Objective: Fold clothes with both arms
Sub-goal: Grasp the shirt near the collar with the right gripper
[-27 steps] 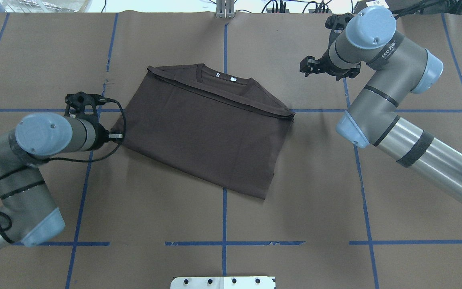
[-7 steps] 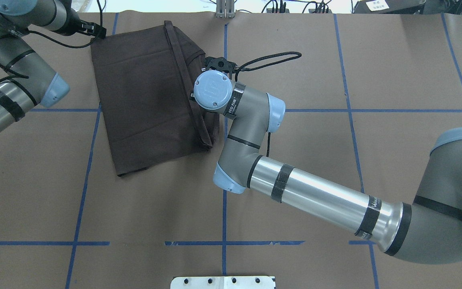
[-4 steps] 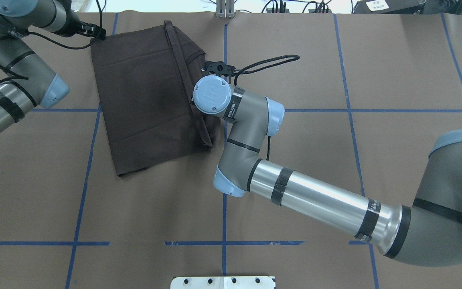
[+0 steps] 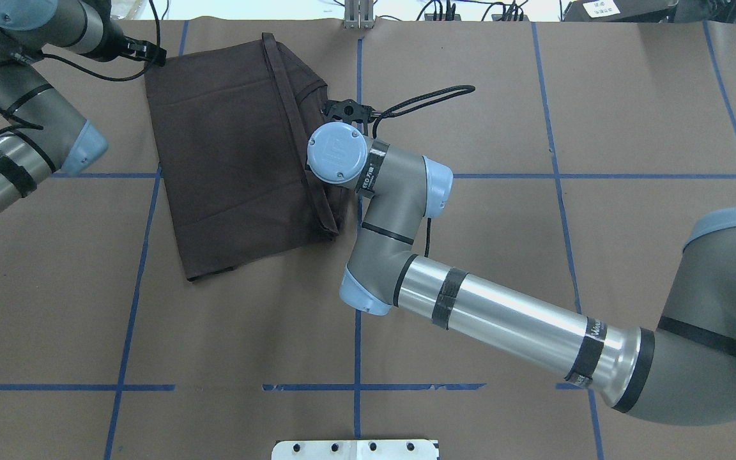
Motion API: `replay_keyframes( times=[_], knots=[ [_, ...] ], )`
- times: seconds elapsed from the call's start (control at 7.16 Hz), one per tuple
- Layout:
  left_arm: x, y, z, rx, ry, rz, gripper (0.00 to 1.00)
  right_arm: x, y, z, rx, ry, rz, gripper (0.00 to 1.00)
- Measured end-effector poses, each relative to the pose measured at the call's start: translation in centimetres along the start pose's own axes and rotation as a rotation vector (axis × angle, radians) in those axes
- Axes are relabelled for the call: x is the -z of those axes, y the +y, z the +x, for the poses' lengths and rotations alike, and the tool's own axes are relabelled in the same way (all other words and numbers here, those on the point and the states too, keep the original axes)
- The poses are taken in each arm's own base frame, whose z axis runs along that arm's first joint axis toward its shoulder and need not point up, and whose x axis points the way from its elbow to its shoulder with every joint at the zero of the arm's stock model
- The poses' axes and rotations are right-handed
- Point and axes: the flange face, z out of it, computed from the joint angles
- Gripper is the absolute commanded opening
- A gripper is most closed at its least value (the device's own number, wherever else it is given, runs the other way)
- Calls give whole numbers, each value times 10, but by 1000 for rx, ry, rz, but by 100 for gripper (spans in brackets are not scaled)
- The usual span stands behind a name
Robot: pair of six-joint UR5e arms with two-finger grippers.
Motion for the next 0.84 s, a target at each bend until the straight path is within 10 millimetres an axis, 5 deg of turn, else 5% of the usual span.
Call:
replay_keyframes(
  times=[0.42, 0.84],
  knots=[
    [0, 0, 0, -1, 1, 0, 100, -1, 4, -1, 6, 3, 8, 0],
    [0, 0, 1, -1, 2, 0, 100, -1, 6, -1, 1, 11, 15, 0]
  ],
)
